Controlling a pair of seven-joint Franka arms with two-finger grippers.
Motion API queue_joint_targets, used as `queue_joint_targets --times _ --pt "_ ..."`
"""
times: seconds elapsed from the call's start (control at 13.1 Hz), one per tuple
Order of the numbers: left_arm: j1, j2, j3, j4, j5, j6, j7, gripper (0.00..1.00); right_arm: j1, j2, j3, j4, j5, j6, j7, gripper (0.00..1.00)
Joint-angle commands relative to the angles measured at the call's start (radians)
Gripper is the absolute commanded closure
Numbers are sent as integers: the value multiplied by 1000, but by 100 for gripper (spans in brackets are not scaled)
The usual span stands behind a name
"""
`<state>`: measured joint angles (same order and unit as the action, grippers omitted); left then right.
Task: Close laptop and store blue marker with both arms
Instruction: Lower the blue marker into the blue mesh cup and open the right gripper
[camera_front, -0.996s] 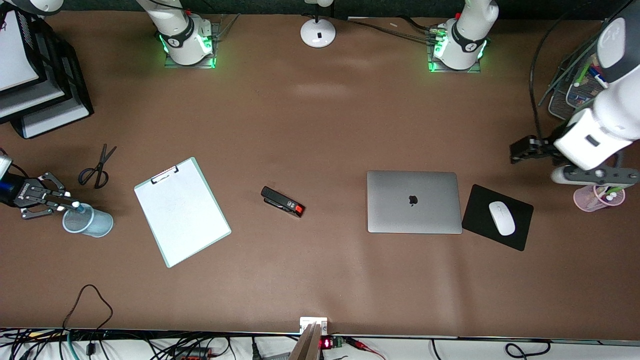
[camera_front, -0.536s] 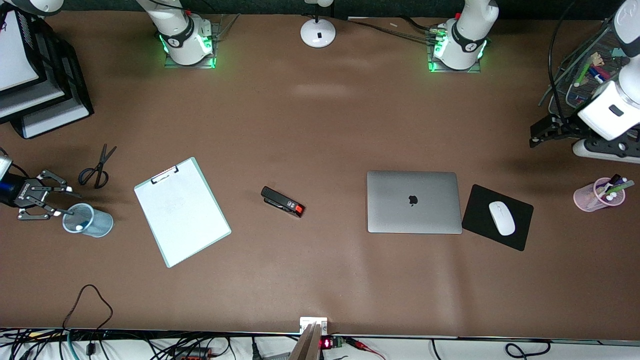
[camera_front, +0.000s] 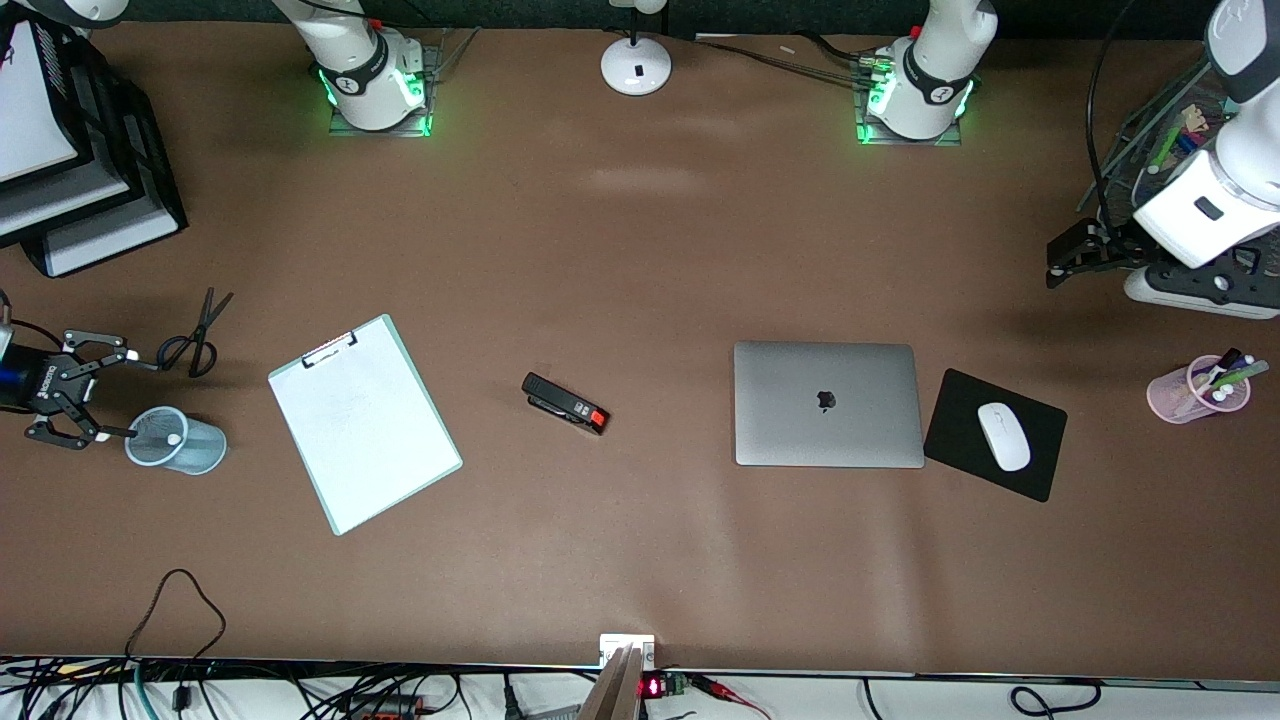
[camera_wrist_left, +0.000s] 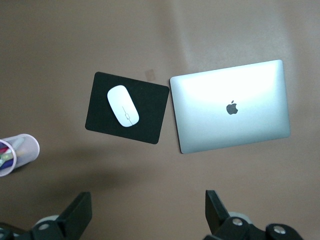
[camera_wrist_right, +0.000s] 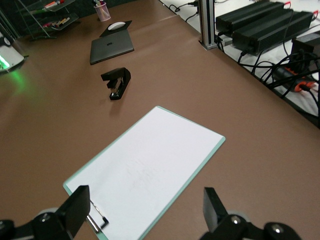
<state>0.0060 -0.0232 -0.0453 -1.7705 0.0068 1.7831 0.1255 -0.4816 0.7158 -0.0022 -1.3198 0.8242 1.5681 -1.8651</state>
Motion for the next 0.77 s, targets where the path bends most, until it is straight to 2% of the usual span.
queue_joint_targets --times 0.0,0.15,0.46,0.69 --pt "-1 -12 -5 19 25 -27 16 0 59 -83 2 10 -103 -13 214 0" --pt "2 -12 -4 20 25 -30 25 0 119 -119 2 13 -190 -10 375 0" --pt "-1 -12 -5 25 25 -47 19 0 207 -122 -2 39 -316 -13 723 0" --pt "3 -11 -4 25 24 -47 25 0 267 -186 4 39 -430 -16 906 0"
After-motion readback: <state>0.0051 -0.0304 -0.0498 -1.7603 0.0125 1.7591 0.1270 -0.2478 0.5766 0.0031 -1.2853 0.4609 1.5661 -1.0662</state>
